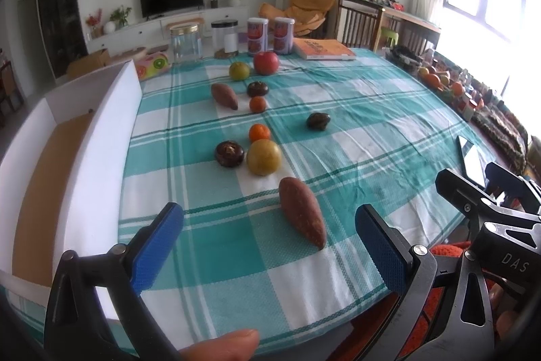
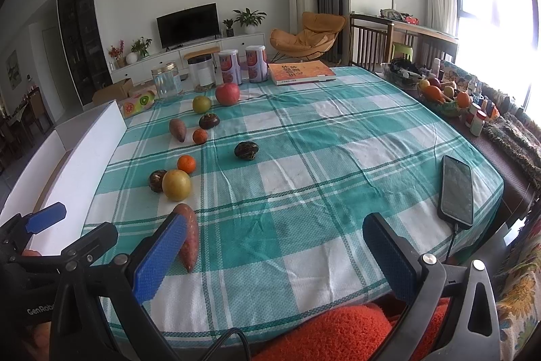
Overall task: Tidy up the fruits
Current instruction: 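Move both tools toward the row of fruits on the tablecloth, then grasp the dark mangosteen with the left tool while the right tool approaches the sweet potato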
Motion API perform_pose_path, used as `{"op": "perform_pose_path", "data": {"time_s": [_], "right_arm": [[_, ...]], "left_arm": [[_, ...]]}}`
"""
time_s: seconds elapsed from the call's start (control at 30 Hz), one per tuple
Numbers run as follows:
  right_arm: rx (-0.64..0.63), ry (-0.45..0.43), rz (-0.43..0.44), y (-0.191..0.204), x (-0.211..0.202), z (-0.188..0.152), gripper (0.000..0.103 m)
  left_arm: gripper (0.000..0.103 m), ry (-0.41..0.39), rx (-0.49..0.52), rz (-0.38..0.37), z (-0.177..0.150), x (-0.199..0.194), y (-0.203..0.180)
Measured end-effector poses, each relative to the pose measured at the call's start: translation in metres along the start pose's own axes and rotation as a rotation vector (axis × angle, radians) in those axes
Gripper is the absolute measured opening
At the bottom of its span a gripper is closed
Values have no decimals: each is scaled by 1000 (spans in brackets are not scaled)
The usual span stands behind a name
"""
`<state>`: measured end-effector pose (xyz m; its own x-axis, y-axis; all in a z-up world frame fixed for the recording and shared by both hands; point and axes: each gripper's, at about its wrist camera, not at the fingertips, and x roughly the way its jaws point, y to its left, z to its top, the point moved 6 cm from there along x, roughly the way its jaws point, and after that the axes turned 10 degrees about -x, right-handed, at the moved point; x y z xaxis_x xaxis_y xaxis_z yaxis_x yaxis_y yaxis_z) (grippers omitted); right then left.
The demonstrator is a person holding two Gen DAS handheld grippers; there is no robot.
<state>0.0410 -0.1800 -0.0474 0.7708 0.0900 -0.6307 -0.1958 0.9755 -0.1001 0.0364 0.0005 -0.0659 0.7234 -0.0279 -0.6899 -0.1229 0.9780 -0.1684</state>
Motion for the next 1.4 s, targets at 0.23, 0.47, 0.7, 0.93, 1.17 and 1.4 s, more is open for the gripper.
{"op": "perform_pose_path", "data": {"time_s": [0.23,0.47,0.7,0.93,1.17,1.4], "right_arm": [[0,0,0,-1,0,0,103],[2,4,8,0,0,-2,103],[29,28,6,-8,7,-6,103],[64,140,69,-5,42,-23,103],[51,236,91,-4,91,-15,103],[189,285,84,-15,163,9,103]], "left_arm": [[102,4,-2,1,-2,1,1],[102,14,-2,3,-3,5,2],[102,112,-73,-2,-13,24,22],[102,263,-114,43,-36,78,51],[102,302,-107,132,-41,116,69],[103,275,-80,156,-37,122,70]]}}
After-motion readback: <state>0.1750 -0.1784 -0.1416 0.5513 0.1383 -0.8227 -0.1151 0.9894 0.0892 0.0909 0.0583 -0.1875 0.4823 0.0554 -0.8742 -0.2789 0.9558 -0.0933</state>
